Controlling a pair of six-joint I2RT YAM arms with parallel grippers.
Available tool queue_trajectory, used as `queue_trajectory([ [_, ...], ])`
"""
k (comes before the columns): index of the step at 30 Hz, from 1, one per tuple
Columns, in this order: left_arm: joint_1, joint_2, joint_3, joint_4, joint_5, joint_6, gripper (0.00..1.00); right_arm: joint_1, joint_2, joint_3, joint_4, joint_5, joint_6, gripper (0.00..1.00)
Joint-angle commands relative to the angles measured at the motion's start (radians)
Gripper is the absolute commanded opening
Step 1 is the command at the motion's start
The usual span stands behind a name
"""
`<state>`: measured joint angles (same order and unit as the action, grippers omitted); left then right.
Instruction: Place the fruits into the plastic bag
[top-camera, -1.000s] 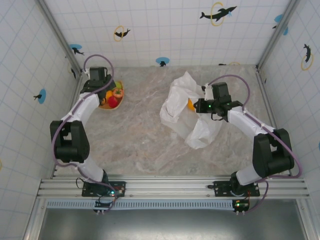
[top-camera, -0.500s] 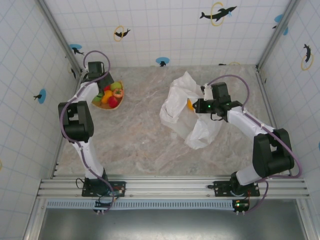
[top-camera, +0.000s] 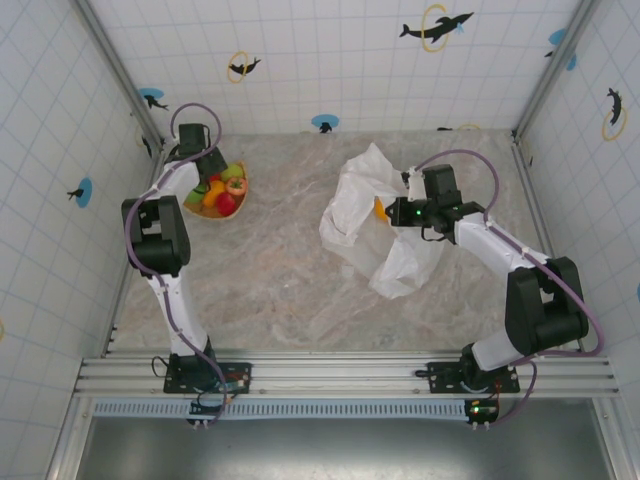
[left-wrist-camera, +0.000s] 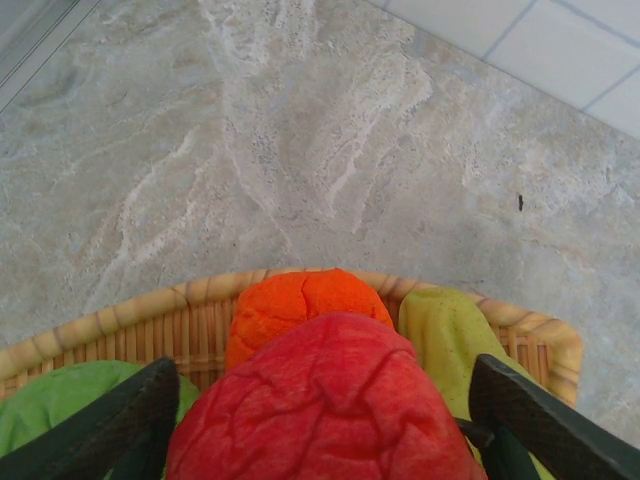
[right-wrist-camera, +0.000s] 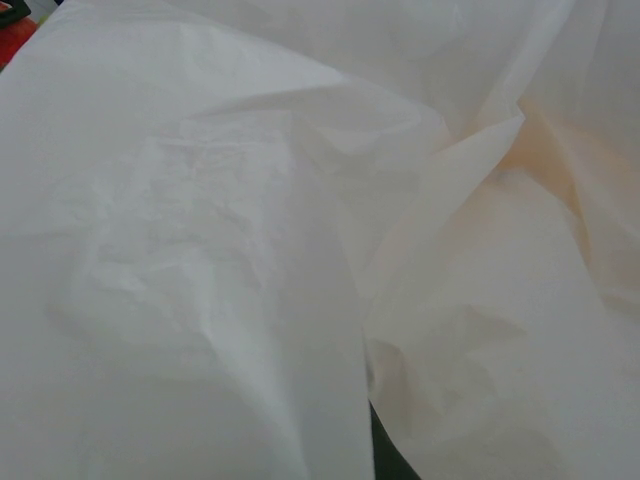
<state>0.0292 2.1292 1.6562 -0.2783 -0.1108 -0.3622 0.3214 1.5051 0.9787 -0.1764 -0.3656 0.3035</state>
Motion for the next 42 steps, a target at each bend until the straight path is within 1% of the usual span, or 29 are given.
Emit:
queue_trajectory([
  [1,0.008,0.021,0.041,-0.021,0.020,0.016,0.71,0.004,0.000,0.017,0.012,-0.004,-0.003,0.00],
  [4,0.009,0.015,0.042,-0.022,0.019,0.016,0.67,0.004,0.000,0.014,0.011,-0.004,-0.003,0.00],
  [8,0.009,-0.004,0.041,-0.022,0.020,0.016,0.64,0.004,0.001,0.012,0.012,-0.005,-0.003,0.00],
  [21,0.009,-0.134,0.038,-0.031,0.016,0.019,0.64,0.004,-0.002,0.006,0.019,-0.010,-0.002,0.00],
  [28,0.008,-0.259,-0.001,-0.013,0.049,0.002,0.63,0.004,0.000,0.014,0.021,-0.010,0.000,0.00],
  [33,-0.001,-0.388,-0.105,0.041,0.096,-0.036,0.63,0.004,0.002,0.016,0.029,-0.010,0.008,0.00],
  [36,-0.033,-0.495,-0.225,0.100,0.123,-0.061,0.63,0.004,0.004,0.016,0.034,-0.010,0.009,0.00],
  [39,-0.086,-0.613,-0.363,0.171,0.167,-0.078,0.63,0.004,0.006,0.021,0.034,-0.009,0.010,0.00],
  [42,-0.175,-0.716,-0.472,0.225,0.209,-0.080,0.63,0.005,0.005,0.027,0.030,-0.010,0.011,0.00],
])
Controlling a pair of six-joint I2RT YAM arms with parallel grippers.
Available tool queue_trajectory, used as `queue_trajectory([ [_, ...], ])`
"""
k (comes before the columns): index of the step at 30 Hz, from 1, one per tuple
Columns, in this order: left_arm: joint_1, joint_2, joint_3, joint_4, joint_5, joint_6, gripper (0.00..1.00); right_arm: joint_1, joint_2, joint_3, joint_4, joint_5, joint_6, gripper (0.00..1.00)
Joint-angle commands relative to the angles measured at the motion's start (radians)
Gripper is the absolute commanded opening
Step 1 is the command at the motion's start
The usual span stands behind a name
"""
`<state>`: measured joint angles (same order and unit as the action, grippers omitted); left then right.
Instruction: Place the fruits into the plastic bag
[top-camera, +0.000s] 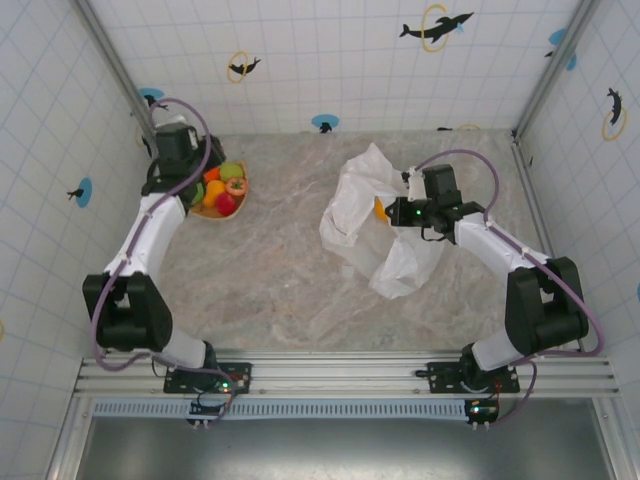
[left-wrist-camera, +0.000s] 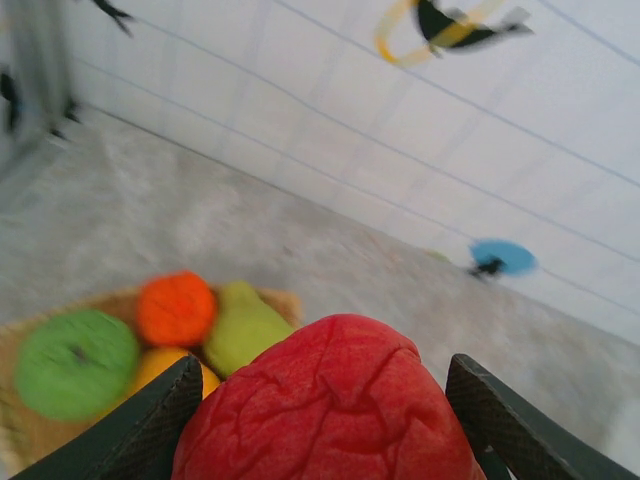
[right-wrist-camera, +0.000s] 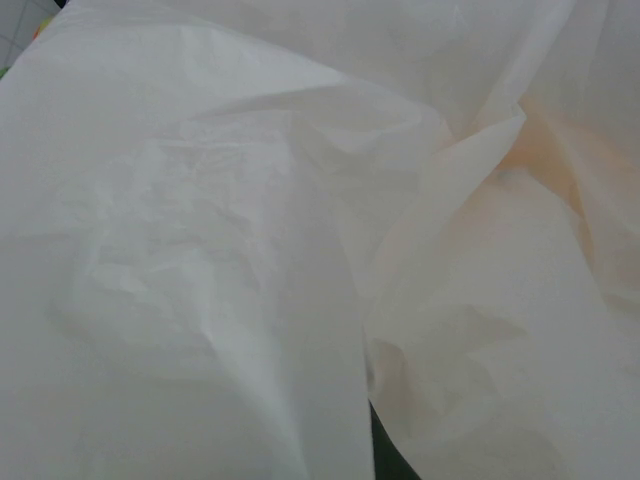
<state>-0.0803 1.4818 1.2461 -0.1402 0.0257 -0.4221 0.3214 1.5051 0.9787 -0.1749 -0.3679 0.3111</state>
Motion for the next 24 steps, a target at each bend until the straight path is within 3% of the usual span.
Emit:
queue_trajectory([
  [1,-0.110,-0.100,-0.096,0.107,0.088,-0.017,0.63,0.005,0.006,0.029,0.028,-0.008,0.003,0.00],
  [8,-0.486,-0.208,-0.260,0.235,0.196,0.007,0.62,0.003,0.025,0.047,0.028,-0.059,0.016,0.00],
  [13,-0.733,-0.146,-0.311,0.315,0.205,0.055,0.63,0.000,0.039,0.071,0.021,-0.081,0.025,0.00],
  [16,-0.803,-0.069,-0.292,0.322,0.202,0.086,0.63,-0.002,0.046,0.084,0.020,-0.106,0.033,0.00],
  [24,-0.809,0.097,-0.283,0.344,0.135,0.121,0.63,-0.017,0.050,0.109,-0.010,-0.190,0.034,0.00],
])
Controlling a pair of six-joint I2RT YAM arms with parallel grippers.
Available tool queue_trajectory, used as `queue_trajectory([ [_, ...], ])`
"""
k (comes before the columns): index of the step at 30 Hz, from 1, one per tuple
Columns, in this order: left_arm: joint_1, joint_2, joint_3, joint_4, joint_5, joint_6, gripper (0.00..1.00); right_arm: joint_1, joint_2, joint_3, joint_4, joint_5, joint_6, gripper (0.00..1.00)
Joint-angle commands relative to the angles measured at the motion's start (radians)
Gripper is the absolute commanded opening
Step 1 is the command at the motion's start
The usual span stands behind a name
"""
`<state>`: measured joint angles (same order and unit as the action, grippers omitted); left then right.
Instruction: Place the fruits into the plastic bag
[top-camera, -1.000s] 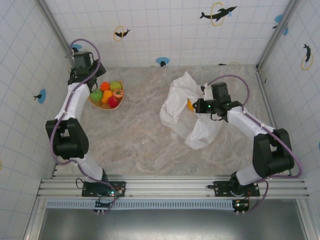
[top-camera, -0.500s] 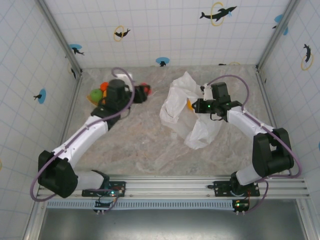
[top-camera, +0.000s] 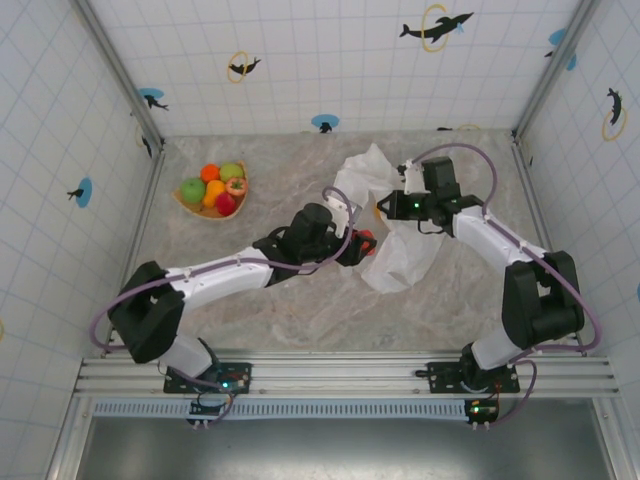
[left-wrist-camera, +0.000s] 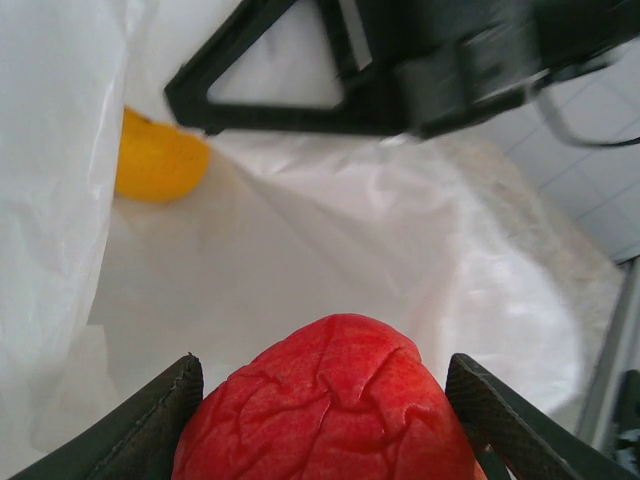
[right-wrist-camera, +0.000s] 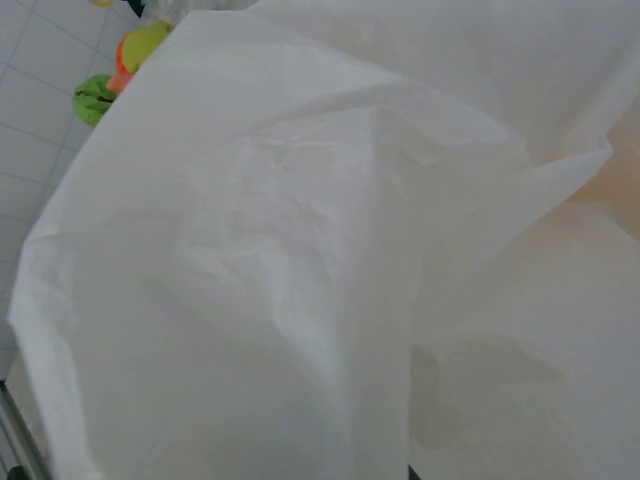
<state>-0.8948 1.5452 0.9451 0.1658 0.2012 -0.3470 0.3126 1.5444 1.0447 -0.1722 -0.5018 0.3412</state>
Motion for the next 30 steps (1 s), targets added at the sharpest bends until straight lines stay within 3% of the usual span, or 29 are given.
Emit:
queue_trajectory([
  [1,0.005,0.053,0.023,0.038,-0.053,0.052,0.63,-0.009,0.010,0.048,-0.022,-0.064,0.000,0.00],
  [8,0.010,0.192,0.079,0.087,-0.060,0.068,0.63,-0.014,-0.001,0.055,-0.054,-0.138,0.011,0.00],
  [15,0.004,0.297,0.087,0.231,-0.031,0.086,0.64,-0.013,-0.066,-0.093,0.279,-0.224,0.349,0.00],
  [22,0.004,0.381,0.085,0.414,-0.063,-0.039,0.65,-0.001,-0.158,-0.294,0.619,-0.163,0.671,0.00],
  [30,0.004,0.471,0.085,0.564,-0.072,-0.129,0.67,0.017,-0.202,-0.398,0.792,-0.068,0.859,0.00],
])
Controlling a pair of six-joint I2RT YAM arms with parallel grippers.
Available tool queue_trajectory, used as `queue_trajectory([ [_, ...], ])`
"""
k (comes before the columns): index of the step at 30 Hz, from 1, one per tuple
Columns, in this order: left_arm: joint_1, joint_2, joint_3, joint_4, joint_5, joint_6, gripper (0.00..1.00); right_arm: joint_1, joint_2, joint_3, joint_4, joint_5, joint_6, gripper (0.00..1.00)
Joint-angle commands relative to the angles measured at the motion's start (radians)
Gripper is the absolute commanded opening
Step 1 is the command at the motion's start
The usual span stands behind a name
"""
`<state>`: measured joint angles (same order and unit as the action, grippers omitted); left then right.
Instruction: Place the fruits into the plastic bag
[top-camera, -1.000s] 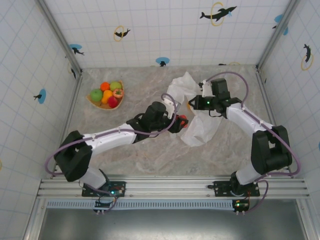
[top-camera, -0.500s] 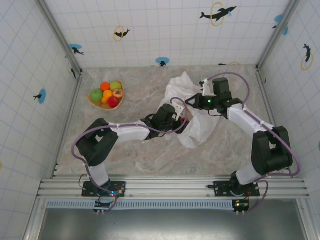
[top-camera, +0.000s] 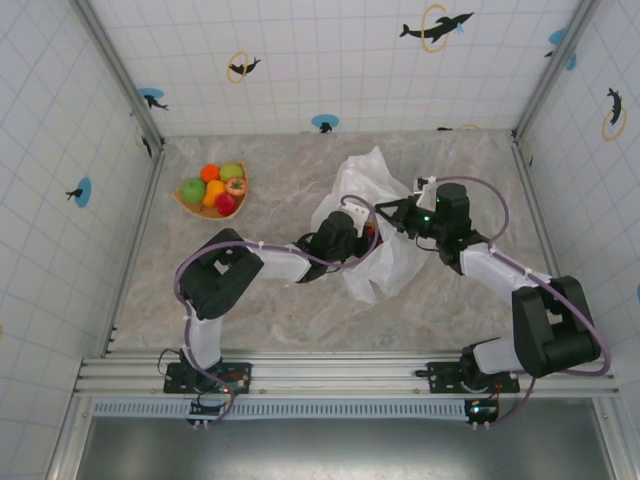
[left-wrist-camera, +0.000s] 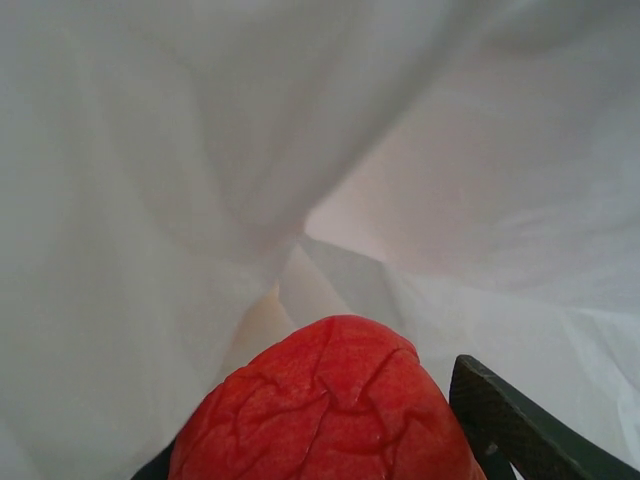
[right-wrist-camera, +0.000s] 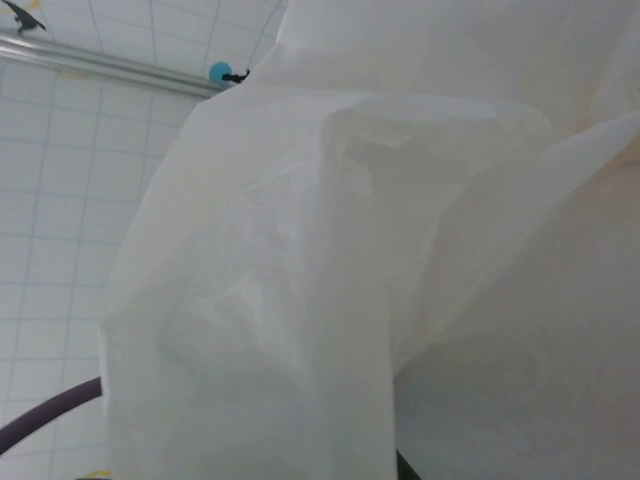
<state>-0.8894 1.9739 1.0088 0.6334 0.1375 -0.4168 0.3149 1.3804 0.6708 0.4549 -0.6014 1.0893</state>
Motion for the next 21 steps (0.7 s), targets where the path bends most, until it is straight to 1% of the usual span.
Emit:
queue_trajectory([
  [1,-0.002,0.052,0.024,0.111,-0.004,-0.072,0.67,0.015,-0.040,-0.031,0.177,0.038,0.123,0.00],
  [5,-0.003,0.106,0.054,0.160,0.014,-0.134,0.69,0.022,-0.034,-0.060,0.225,0.059,0.163,0.00],
  [8,-0.010,0.139,0.072,0.175,0.022,-0.156,0.73,0.020,-0.024,-0.065,0.235,0.060,0.170,0.00],
  [14,-0.016,0.140,0.074,0.156,0.000,-0.135,0.83,0.012,-0.011,-0.061,0.220,0.053,0.148,0.00],
  [16,-0.015,0.130,0.071,0.145,-0.008,-0.123,0.85,0.007,-0.011,-0.059,0.208,0.049,0.134,0.00],
  [19,-0.014,0.104,0.056,0.131,-0.020,-0.103,0.87,-0.002,-0.009,-0.046,0.162,0.043,0.090,0.00],
  [21,-0.014,0.074,0.033,0.128,-0.031,-0.087,0.88,-0.010,-0.006,-0.023,0.093,0.029,0.026,0.00],
])
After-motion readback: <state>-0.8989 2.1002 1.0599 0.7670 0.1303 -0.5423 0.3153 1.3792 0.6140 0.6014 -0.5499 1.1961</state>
